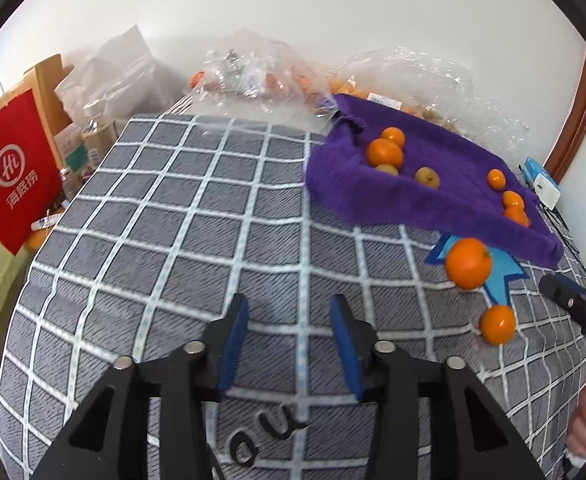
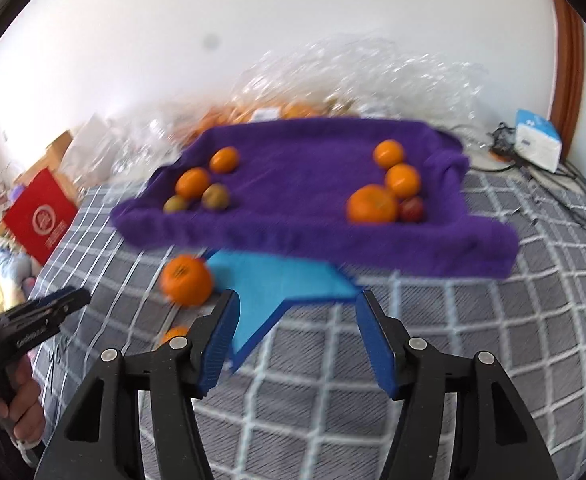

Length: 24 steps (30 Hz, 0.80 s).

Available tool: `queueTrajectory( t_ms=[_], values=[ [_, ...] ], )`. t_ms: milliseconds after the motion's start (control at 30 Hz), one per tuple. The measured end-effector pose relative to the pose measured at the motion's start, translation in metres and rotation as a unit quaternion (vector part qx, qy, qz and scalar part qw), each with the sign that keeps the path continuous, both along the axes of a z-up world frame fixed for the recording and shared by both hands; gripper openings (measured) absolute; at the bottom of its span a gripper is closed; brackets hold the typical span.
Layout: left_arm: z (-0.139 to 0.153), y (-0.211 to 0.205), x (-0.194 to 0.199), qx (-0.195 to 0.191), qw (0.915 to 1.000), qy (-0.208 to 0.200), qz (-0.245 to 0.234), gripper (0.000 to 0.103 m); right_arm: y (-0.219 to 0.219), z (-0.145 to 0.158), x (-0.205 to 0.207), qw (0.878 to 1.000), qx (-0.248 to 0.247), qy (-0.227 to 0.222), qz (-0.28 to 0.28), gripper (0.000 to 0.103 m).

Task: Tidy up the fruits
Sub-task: 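Lower the brown fruit onto the towel, open the left gripper and withdraw, then grasp an orange beside the blue star mat with the right gripper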

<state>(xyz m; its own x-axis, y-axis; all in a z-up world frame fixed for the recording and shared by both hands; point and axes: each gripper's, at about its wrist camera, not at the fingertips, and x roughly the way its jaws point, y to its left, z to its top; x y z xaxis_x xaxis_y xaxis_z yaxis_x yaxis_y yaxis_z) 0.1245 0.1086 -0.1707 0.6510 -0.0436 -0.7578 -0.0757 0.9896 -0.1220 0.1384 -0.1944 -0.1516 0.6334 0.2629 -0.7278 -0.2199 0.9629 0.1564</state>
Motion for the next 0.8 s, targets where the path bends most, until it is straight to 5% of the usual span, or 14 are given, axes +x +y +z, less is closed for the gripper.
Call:
queueTrajectory(
  t_ms=[200,333,500,800],
  values=[
    [-0.009,0.008,-0.007,-0.007,0.9999,-0.005,0.014,0.049,0.034,-0.008,-0.012,0.999,0.014,0.004,0.049,0.06],
    [-0.009,0.007,-0.011,-0.012,0.9998,-0.015,0.001,0.049,0.053,-0.02,-0.016,0.997,-0.014,0.01,0.073,0.05],
    [-0.011,0.006,-0.009,-0.013,0.9999,-0.01,-0.002,0.049,0.056,-0.03,-0.012,0.997,-0.011,0.031,0.07,0.032],
    [-0.012,0.011,-0.01,-0.032,0.9994,-0.012,-0.002,0.049,0.009,-0.011,-0.02,1.0,-0.026,-0.007,0.016,0.032]
  ],
)
